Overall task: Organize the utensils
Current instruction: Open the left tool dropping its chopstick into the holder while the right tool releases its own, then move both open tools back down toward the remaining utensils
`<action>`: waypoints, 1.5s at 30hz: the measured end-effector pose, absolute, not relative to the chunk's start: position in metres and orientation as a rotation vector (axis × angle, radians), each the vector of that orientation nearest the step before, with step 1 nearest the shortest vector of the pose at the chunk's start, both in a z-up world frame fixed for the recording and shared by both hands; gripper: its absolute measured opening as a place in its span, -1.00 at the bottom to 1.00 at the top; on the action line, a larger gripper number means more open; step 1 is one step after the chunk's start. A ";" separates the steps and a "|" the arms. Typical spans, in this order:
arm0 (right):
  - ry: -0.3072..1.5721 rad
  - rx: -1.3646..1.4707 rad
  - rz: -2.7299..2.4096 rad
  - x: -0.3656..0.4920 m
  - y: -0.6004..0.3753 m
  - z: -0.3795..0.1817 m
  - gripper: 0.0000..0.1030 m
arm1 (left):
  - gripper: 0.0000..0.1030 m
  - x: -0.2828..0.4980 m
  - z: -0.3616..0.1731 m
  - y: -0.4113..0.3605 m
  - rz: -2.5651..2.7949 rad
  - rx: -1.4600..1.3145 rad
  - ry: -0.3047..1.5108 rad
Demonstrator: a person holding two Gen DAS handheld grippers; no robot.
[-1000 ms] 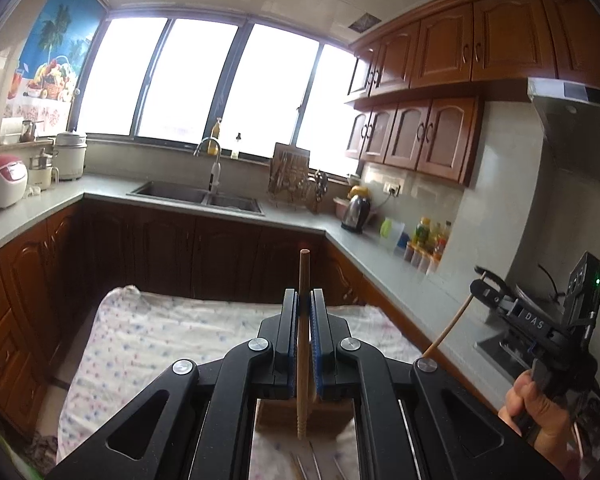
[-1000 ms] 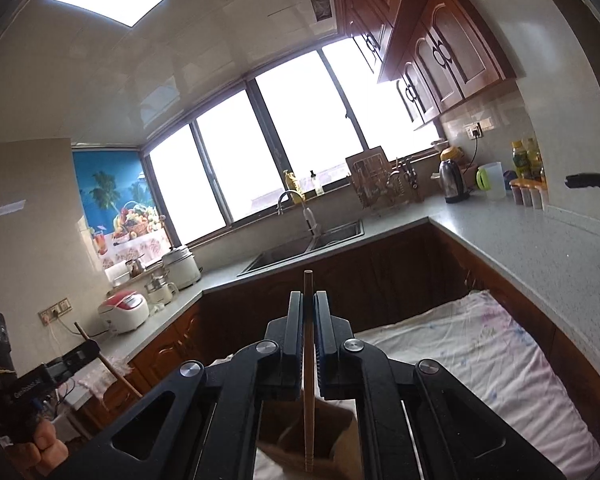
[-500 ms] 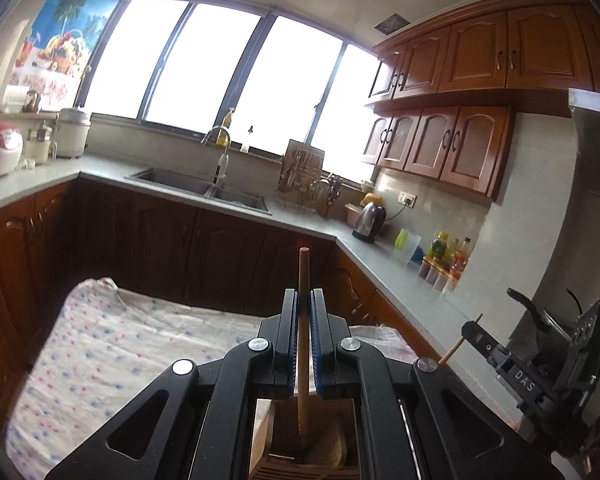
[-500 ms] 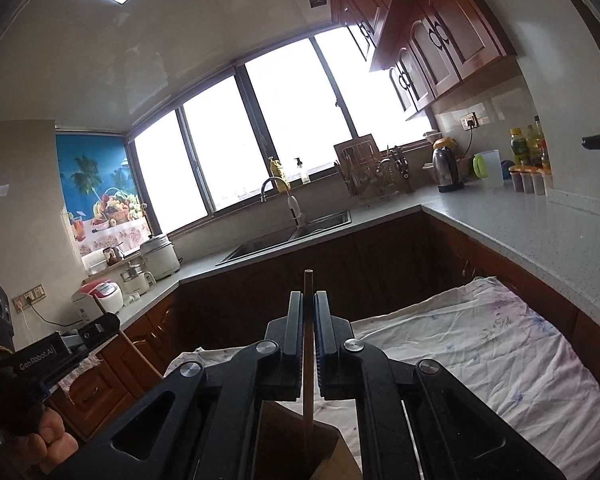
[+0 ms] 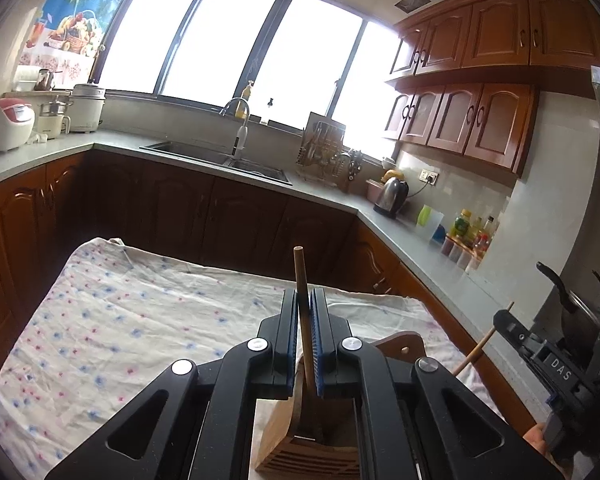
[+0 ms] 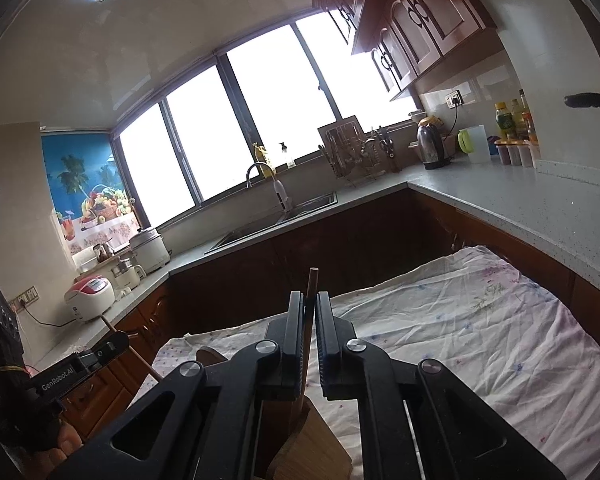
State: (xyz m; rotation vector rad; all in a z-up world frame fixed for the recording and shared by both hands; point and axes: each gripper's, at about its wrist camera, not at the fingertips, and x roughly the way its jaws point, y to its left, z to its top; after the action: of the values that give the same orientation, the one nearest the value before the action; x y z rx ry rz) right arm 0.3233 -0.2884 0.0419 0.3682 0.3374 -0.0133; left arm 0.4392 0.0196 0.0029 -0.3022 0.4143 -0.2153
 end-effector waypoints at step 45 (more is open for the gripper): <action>0.421 0.380 0.040 0.115 -0.297 0.048 0.97 | 0.89 0.204 0.024 0.055 -0.171 -0.270 0.510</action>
State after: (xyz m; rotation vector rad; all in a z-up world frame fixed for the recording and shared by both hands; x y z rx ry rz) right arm 0.1155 -0.2966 0.0476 0.3799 0.4206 0.0402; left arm 0.2039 0.0547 0.0237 -0.2696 0.5095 -0.1707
